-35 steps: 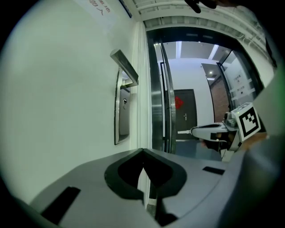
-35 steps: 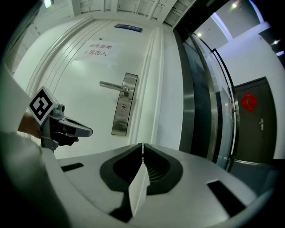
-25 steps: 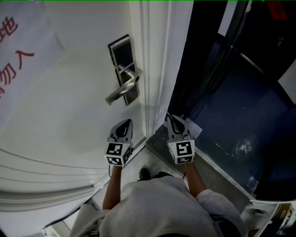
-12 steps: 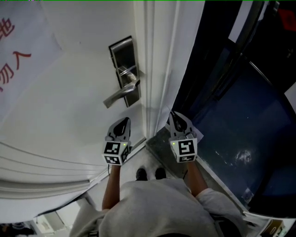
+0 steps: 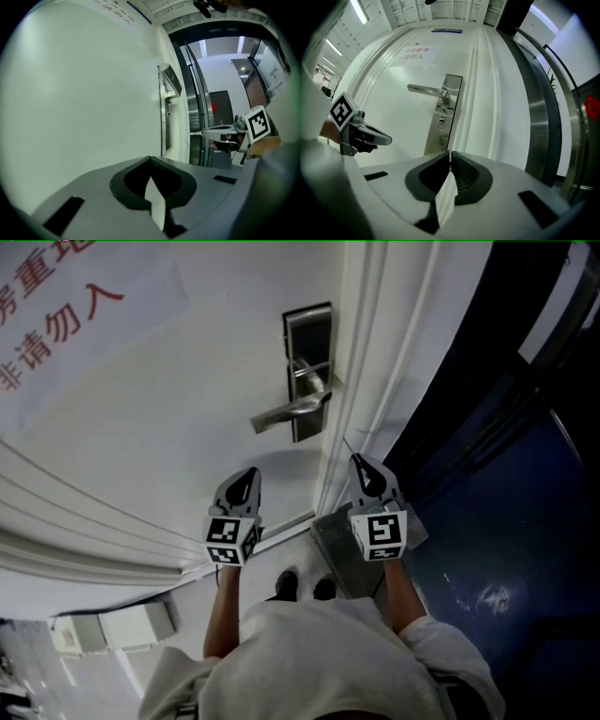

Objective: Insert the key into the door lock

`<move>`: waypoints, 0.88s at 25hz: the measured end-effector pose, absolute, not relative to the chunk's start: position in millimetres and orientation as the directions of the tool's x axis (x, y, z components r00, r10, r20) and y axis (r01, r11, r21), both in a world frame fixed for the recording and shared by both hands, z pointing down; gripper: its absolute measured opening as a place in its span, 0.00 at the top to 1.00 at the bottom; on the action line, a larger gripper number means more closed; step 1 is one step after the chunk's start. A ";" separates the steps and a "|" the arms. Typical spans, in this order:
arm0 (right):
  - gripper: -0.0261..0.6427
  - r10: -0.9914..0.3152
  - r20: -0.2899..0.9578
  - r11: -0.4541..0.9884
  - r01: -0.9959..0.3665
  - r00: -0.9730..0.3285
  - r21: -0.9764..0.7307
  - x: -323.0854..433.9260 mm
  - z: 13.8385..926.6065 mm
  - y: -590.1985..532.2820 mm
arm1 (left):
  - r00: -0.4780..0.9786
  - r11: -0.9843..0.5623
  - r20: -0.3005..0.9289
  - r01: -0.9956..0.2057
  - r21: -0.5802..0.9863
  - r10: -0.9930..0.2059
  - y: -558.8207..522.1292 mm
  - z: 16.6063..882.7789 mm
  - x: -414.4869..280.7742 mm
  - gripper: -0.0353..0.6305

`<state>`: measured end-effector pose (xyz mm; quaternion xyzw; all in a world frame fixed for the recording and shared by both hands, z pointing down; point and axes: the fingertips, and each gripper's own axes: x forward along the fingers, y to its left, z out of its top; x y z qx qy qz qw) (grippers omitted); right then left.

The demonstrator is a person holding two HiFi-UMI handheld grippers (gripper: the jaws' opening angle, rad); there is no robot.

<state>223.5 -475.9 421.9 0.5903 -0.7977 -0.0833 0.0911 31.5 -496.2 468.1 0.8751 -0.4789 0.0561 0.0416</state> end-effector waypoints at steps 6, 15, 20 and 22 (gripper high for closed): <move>0.92 -0.928 0.028 0.364 -0.891 -0.371 0.271 193.1 413.4 -484.6 | 0.454 -0.455 0.134 -0.890 0.026 -0.881 -485.2 469.5 -0.8 0.92; 0.92 -0.918 -0.003 0.354 -0.821 -0.397 0.449 181.3 390.9 -492.3 | 0.441 -0.441 0.128 -0.897 0.032 -0.888 -482.6 470.2 -4.7 0.92; 0.92 -0.918 -0.016 0.320 -0.762 -0.397 0.563 182.0 374.0 -496.0 | 0.459 -0.459 0.125 -0.888 0.031 -0.880 -486.9 469.2 0.9 0.92; 0.92 -0.917 -0.022 0.303 -0.729 -0.399 0.614 180.0 368.5 -497.3 | 0.466 -0.466 0.125 -0.884 0.033 -0.876 -488.1 469.3 3.1 0.92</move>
